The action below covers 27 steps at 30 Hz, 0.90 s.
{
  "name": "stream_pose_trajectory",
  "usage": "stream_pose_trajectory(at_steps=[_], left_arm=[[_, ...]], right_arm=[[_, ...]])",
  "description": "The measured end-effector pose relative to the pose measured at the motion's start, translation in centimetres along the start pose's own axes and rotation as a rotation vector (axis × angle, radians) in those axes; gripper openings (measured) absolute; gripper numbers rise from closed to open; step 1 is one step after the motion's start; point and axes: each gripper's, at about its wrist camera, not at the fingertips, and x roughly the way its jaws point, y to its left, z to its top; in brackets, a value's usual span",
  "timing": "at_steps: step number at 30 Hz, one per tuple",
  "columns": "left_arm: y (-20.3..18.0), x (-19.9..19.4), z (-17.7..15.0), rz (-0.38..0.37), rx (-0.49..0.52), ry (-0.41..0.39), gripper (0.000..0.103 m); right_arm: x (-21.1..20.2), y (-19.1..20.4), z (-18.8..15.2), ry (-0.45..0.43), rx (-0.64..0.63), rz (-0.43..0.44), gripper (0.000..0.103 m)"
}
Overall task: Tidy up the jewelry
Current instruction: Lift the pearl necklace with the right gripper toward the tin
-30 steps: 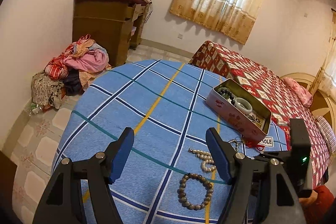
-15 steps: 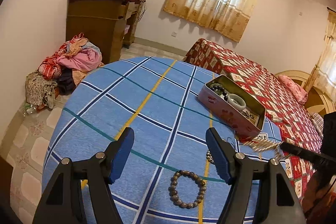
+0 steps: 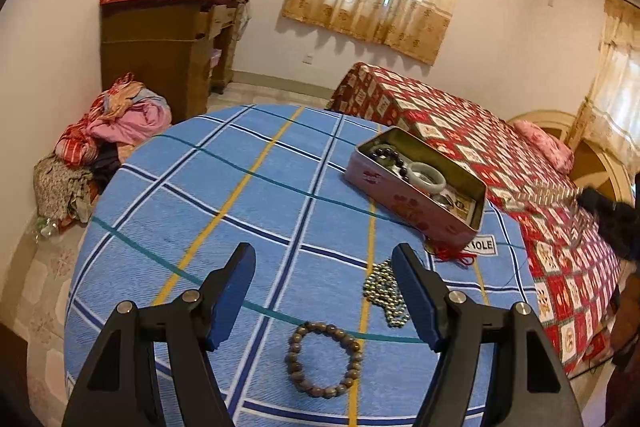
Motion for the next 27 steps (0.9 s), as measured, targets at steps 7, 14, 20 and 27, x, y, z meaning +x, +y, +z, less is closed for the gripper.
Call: stream_pose_trajectory(at_steps=[7,14,20,27], left_arm=[[-1.6,1.1,0.0,-0.035,0.037,0.027,0.071],[-2.0,1.0,-0.1,-0.032,0.074,0.034,0.071],[-1.1,0.3,-1.9,-0.043,0.088,0.084,0.071],[-0.6,0.8,-3.7,-0.016,0.080,0.134,0.071]], right_arm=[[0.3,-1.2,0.3,-0.008,0.020,-0.017,0.009],[0.3,-1.7,0.4,-0.025,0.023,-0.031,0.009],[0.6,-1.2,-0.1,-0.016,-0.003,-0.040,0.009],[1.3,-0.3,-0.5,-0.006,-0.016,-0.009,0.009]])
